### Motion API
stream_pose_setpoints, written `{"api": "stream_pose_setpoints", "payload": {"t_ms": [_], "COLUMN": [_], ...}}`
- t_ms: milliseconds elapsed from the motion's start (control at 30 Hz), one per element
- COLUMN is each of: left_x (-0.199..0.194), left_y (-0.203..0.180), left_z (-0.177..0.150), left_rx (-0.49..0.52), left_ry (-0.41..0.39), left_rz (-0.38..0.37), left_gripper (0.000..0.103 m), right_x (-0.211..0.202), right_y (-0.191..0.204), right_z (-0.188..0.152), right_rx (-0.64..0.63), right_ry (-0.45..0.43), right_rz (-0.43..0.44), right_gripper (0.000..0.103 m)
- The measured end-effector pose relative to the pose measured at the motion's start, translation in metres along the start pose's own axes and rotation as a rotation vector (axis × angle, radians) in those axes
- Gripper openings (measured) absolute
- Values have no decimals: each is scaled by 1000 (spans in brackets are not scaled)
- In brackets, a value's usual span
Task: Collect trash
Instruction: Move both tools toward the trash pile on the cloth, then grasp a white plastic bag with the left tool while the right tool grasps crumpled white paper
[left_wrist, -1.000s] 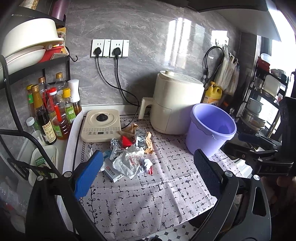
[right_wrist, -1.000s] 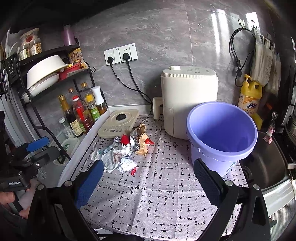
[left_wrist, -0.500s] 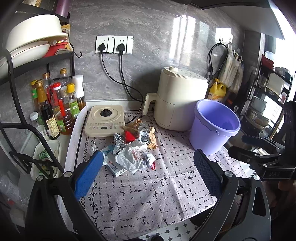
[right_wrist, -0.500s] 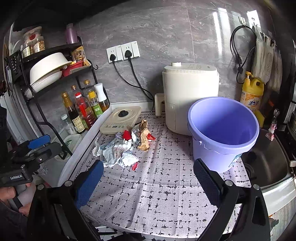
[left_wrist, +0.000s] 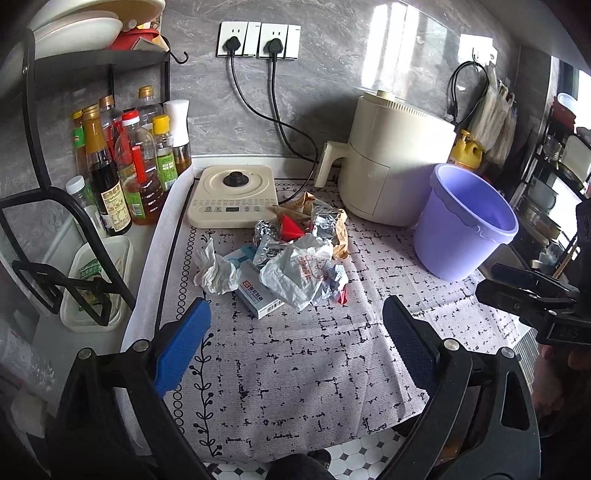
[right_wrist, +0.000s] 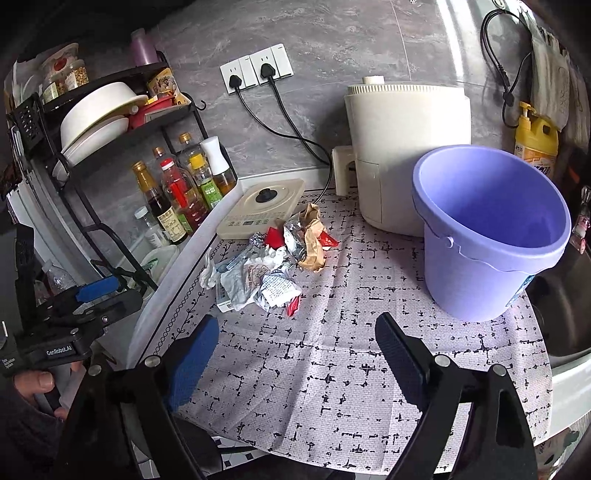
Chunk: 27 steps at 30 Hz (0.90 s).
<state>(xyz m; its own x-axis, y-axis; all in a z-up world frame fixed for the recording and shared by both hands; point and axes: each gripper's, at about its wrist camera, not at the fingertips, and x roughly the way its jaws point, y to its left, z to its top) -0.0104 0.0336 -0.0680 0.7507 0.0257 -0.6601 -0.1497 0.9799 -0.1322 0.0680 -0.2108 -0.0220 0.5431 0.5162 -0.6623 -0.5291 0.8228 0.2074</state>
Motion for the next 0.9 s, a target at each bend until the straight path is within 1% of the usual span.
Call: {"api": "stream_pose_setpoints", "payload": {"t_ms": [100, 133, 200, 233, 333, 400, 500, 567, 733, 833, 900], "left_x": [15, 20, 29, 34, 56, 69, 89, 101, 132, 148, 155], "left_y": [15, 18, 23, 23, 26, 28, 28, 29, 34, 35, 35], "left_z": [-1, -1, 1, 1, 5, 6, 6, 7, 10, 12, 14], "left_rx": [-47, -54, -53, -48, -43, -48, -42, -51, -64, -71, -71], "left_ry": [25, 31, 40, 44, 71, 91, 114, 132, 174, 201, 201], "left_rz": [-1, -3, -10, -16, -28, -44, -65, -74, -94, -111, -121], "left_gripper": [80, 79, 75, 75, 70, 62, 51, 50, 50, 50, 50], "right_x": [18, 24, 36, 42, 60, 71, 87, 94, 106, 111, 115], "right_y": [2, 2, 4, 4, 5, 5, 6, 5, -4, -7, -7], "right_z": [0, 0, 0, 1, 4, 3, 1, 1, 2, 3, 3], "right_rx": [18, 14, -3, -9, 12, 20, 18, 21, 45, 40, 34], "right_ry": [35, 54, 77, 83, 123, 151, 183, 202, 224, 231, 242], "right_rz": [25, 26, 26, 25, 44, 47, 39, 31, 3, 3, 6], "right_gripper": [81, 80, 74, 73, 65, 61, 61, 61, 61, 61, 61]}}
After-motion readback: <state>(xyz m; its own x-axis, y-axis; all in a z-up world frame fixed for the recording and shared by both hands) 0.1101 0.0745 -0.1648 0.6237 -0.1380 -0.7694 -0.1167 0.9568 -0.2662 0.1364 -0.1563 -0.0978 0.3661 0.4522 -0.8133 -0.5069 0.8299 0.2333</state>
